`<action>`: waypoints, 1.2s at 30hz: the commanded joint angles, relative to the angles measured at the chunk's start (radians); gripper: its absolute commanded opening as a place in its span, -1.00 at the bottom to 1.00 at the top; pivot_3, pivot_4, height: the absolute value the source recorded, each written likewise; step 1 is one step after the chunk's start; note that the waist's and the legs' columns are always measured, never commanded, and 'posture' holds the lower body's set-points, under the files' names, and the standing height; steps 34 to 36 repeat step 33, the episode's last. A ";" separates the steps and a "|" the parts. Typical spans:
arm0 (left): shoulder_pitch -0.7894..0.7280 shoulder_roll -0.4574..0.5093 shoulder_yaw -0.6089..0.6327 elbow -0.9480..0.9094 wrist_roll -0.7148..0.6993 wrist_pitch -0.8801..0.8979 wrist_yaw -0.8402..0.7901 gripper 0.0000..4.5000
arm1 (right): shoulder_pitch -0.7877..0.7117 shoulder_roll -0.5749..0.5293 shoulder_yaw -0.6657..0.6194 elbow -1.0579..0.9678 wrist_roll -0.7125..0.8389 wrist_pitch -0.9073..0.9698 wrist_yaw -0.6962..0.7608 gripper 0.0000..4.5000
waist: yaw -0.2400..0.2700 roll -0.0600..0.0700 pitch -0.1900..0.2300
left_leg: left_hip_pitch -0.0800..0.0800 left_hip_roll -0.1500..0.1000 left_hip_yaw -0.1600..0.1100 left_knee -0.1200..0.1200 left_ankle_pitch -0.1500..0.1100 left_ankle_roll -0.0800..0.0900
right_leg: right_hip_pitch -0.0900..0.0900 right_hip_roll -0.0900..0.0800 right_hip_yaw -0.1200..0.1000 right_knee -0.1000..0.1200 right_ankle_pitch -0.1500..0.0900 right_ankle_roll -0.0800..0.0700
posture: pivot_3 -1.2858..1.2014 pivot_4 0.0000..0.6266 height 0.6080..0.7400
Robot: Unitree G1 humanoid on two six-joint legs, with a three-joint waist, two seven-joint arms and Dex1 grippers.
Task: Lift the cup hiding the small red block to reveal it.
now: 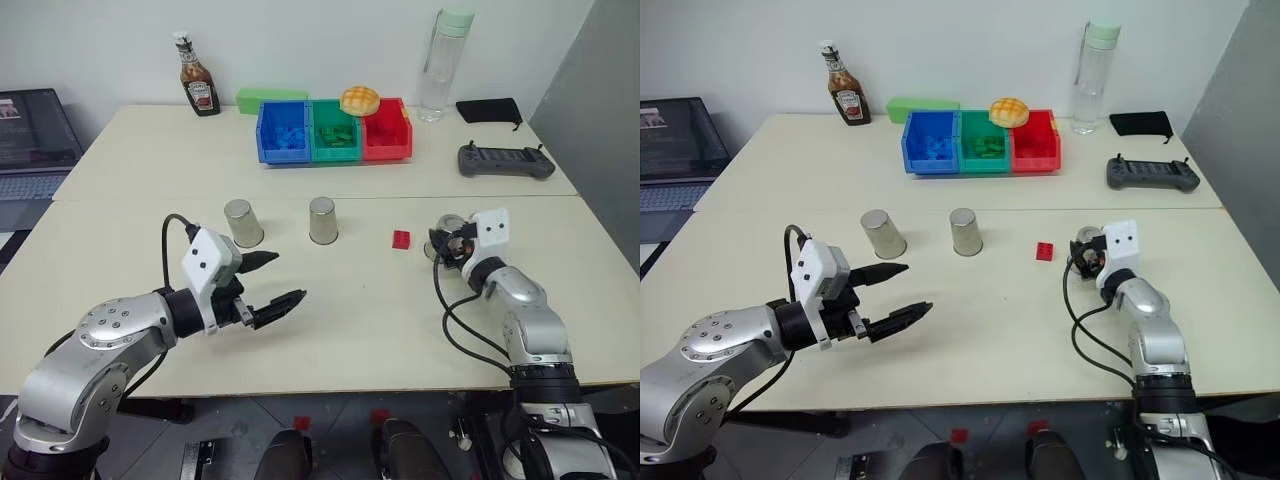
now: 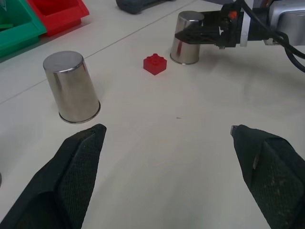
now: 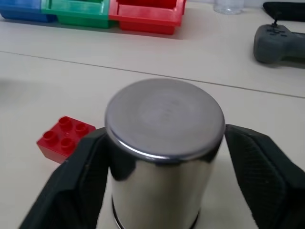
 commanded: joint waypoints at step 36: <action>-0.004 0.043 0.011 0.050 0.085 -0.094 -0.084 1.00 | 0.310 -0.302 -0.127 -0.735 0.381 0.512 0.182 0.99 | 0.002 0.000 0.000 | 0.000 0.000 -0.001 0.000 0.000 0.000 | 0.001 0.001 -0.001 -0.001 0.000 0.001 | 0.03 -0.52 1.00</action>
